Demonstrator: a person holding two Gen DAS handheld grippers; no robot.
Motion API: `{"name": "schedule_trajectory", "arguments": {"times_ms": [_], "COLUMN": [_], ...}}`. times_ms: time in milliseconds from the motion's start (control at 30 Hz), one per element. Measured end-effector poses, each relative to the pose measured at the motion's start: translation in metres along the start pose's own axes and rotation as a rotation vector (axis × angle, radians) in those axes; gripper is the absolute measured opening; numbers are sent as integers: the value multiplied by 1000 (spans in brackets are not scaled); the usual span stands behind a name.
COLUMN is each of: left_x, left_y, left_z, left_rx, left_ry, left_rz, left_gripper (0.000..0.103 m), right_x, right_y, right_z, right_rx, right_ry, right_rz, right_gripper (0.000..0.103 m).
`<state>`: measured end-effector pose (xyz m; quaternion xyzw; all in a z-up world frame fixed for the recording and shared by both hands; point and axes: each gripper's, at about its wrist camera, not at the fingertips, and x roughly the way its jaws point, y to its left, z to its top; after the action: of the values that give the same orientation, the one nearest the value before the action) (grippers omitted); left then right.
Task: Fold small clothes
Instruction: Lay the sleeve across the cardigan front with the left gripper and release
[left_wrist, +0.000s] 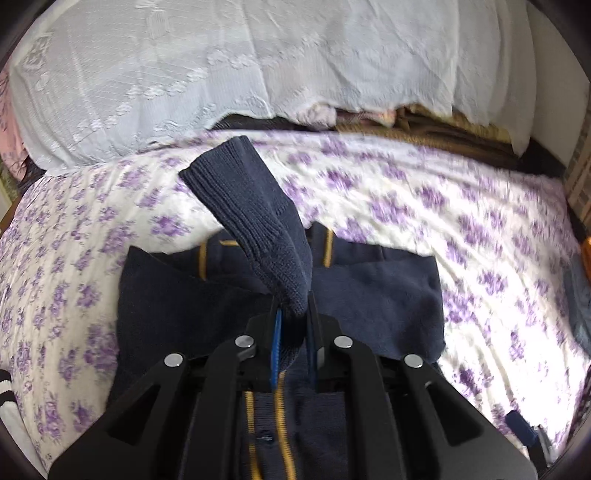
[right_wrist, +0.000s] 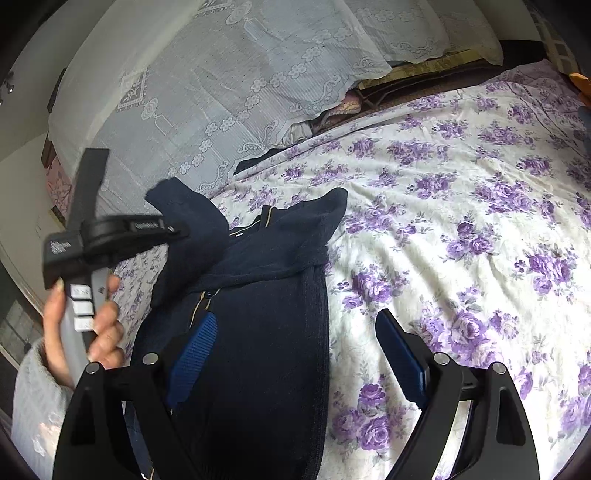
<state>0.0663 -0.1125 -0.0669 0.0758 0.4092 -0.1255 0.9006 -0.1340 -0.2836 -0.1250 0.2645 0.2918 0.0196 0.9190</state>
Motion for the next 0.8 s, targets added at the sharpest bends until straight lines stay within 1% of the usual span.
{"name": "schedule_trajectory", "arguments": {"times_ms": [67, 133, 167, 200, 267, 300, 333, 367, 400, 433, 500, 600, 667, 700, 800], "left_x": [15, 31, 40, 46, 49, 47, 45, 41, 38, 29, 16, -11, -31, -39, -52], "left_y": [-9, -20, -26, -31, -37, -40, -42, -43, -43, -43, -43, -34, -21, -11, 18], "left_z": [-8, -18, -23, -27, -33, -36, -37, -37, -37, -37, -35, -33, -34, -36, -38], "left_rx": [19, 48, 71, 87, 114, 133, 143, 148, 149, 159, 184, 213, 215, 211, 177], "left_ry": [33, 68, 88, 99, 95, 88, 86, 85, 83, 73, 50, 0, -31, -52, -92], "left_rz": [14, 32, 50, 63, 82, 82, 73, 62, 53, 34, 19, 14, -4, 2, 60], "left_gripper": [11, 16, 33, 54, 70, 75, 78, 85, 89, 90, 98, 98, 98, 98, 98], "right_x": [-1, -3, -3, -4, -5, -5, -6, -6, -6, -7, -8, -8, -7, -6, -2], "right_y": [-4, -8, -9, -12, -16, -19, -21, -24, -27, -31, -35, -38, -38, -36, -28], "right_z": [2, 4, 5, 6, 8, 9, 10, 11, 12, 13, 15, 16, 16, 16, 13], "right_rx": [16, 32, 37, 45, 59, 70, 76, 83, 93, 105, 118, 125, 117, 105, 57], "right_ry": [-6, -11, -14, -17, -22, -27, -30, -33, -36, -41, -51, -57, -56, -54, -42], "right_rz": [2, 6, 6, 4, 2, -2, -6, -10, -13, -15, -21, -31, -38, -42, -45], "right_gripper": [88, 88, 88, 88, 88, 88, 88, 88, 88, 88, 88, 88, 88, 87, 82]}}
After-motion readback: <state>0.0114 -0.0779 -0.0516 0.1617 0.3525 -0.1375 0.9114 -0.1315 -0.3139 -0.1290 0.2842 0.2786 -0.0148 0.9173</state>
